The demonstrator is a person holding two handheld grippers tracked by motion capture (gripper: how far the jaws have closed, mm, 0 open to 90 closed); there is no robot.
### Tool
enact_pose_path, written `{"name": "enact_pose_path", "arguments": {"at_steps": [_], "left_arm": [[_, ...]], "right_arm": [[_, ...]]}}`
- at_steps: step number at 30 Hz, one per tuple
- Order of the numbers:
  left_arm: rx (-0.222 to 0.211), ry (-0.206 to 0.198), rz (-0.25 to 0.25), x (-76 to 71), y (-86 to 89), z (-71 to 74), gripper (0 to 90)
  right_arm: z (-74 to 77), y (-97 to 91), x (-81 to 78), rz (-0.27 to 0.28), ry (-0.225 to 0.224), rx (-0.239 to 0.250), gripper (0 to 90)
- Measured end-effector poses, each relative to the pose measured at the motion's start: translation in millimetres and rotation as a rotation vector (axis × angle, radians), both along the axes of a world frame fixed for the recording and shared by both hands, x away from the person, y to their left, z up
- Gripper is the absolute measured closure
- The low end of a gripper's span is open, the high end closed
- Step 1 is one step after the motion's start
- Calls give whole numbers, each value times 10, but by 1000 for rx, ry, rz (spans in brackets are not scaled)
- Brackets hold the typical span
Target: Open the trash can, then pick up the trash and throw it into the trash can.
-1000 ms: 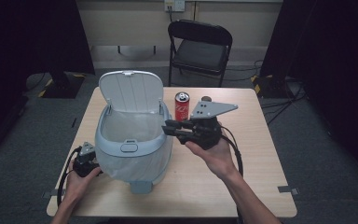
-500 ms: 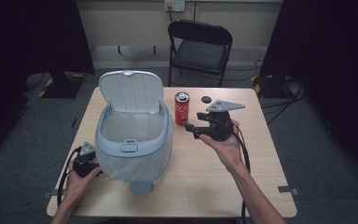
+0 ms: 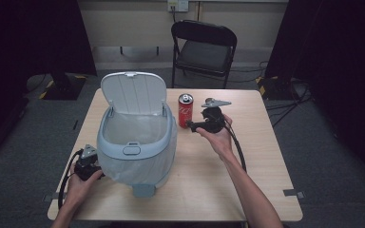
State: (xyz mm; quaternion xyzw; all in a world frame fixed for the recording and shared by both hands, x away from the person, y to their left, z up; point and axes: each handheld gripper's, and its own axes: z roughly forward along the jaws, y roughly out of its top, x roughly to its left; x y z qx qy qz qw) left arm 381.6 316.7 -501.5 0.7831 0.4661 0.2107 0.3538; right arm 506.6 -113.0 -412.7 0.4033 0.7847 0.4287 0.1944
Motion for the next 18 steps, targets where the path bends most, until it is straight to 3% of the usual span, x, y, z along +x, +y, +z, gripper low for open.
{"name": "enact_pose_path", "arguments": {"at_steps": [1,3,7,10,18], "left_arm": [[-2,0,-1,1,2,0,248],[-1,0,-1,1,1,0,248],[-1,0,0,1,1,0,248],[-1,0,0,0,1,0,248],[-1,0,0,0,1,0,248]], "right_arm": [[-89,20,96,-6,22,11,164],[-169,37,167,-24,3,-7,169],[-291,68,264,-27,17,-19,166],[-447,98,380,-48,52,2,170],[-477,227,542,-49,62,-11,158]]}}
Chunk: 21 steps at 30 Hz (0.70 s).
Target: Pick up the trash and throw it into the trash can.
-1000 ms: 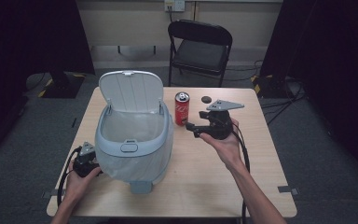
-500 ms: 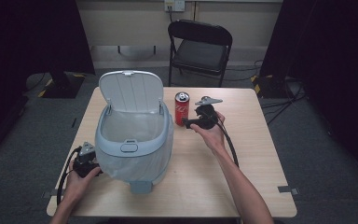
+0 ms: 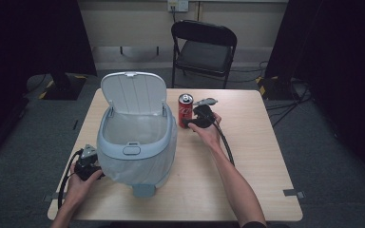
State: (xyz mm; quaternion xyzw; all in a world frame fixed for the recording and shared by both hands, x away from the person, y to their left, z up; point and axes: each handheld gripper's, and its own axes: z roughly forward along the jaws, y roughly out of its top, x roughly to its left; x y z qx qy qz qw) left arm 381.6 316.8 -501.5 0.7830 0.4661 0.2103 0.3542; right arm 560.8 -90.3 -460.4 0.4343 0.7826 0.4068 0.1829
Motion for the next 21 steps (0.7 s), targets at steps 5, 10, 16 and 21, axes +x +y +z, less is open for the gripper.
{"name": "enact_pose_path", "arguments": {"at_steps": [5,10,16,21], "left_arm": [[1,0,0,0,-1,0,248],[0,0,0,0,0,0,248],[0,0,0,0,0,0,248],[0,0,0,0,0,0,248]], "right_arm": [[-31,70,95,3,-25,-25,195],[-60,138,110,25,-23,-42,329],[-9,76,22,28,-23,-45,334],[1,-81,-155,22,-17,-34,335]]}}
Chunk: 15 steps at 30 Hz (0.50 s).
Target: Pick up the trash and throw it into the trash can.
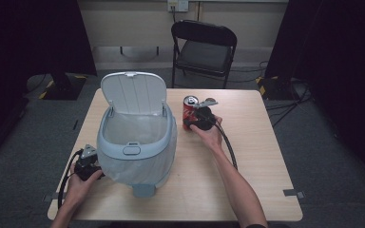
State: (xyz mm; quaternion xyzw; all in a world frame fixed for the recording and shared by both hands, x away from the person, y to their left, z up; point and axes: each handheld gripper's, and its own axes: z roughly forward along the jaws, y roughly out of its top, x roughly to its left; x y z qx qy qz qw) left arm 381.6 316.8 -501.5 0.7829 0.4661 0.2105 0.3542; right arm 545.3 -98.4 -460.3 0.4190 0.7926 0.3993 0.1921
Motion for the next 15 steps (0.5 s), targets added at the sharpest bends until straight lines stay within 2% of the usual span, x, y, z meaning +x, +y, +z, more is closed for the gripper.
{"name": "enact_pose_path", "arguments": {"at_steps": [7,8,9,10,11,13,14,15], "left_arm": [[0,0,0,0,0,0,248],[0,0,0,0,0,0,248],[0,0,0,0,0,0,248],[0,0,0,0,0,0,248],[0,0,0,0,0,0,248],[0,0,0,0,0,0,248],[0,0,0,0,0,0,248],[0,0,0,0,-1,0,248]], "right_arm": [[-21,-266,-394,2,-3,-2,335],[-21,-266,-394,2,-3,-2,335],[-25,-328,-530,5,-2,4,335],[-25,-328,-530,5,-2,4,335],[-35,-401,-692,3,-10,3,334],[-46,-466,-801,4,-17,8,333],[-51,-495,-850,6,-12,-7,333],[-51,-495,-850,6,-12,-7,333]]}}
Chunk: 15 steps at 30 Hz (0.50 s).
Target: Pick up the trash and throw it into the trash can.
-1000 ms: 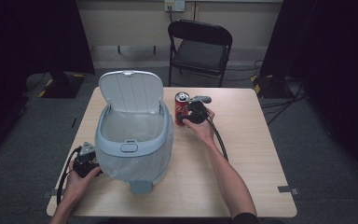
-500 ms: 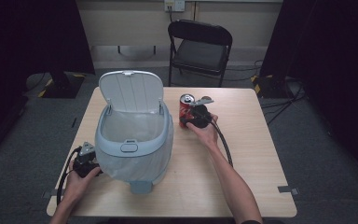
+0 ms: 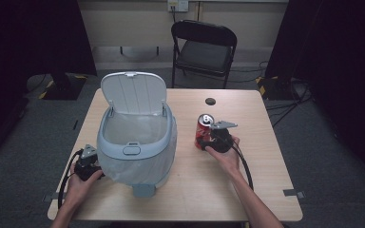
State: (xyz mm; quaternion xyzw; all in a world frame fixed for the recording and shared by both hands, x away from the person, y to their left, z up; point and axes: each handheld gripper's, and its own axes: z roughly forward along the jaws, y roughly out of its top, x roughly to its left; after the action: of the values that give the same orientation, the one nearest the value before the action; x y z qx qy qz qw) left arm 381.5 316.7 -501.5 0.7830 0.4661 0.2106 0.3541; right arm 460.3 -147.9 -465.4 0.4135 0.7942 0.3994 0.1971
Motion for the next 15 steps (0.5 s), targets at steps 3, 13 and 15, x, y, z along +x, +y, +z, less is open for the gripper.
{"name": "enact_pose_path", "arguments": {"at_steps": [3,13,15], "left_arm": [[0,0,0,0,-1,0,248],[1,0,1,-1,-1,0,247],[1,0,1,-1,-1,0,248]], "right_arm": [[0,-93,-145,-3,-15,-2,330],[-114,-18,-59,9,-30,4,242],[-135,-8,-42,8,-25,3,230]]}}
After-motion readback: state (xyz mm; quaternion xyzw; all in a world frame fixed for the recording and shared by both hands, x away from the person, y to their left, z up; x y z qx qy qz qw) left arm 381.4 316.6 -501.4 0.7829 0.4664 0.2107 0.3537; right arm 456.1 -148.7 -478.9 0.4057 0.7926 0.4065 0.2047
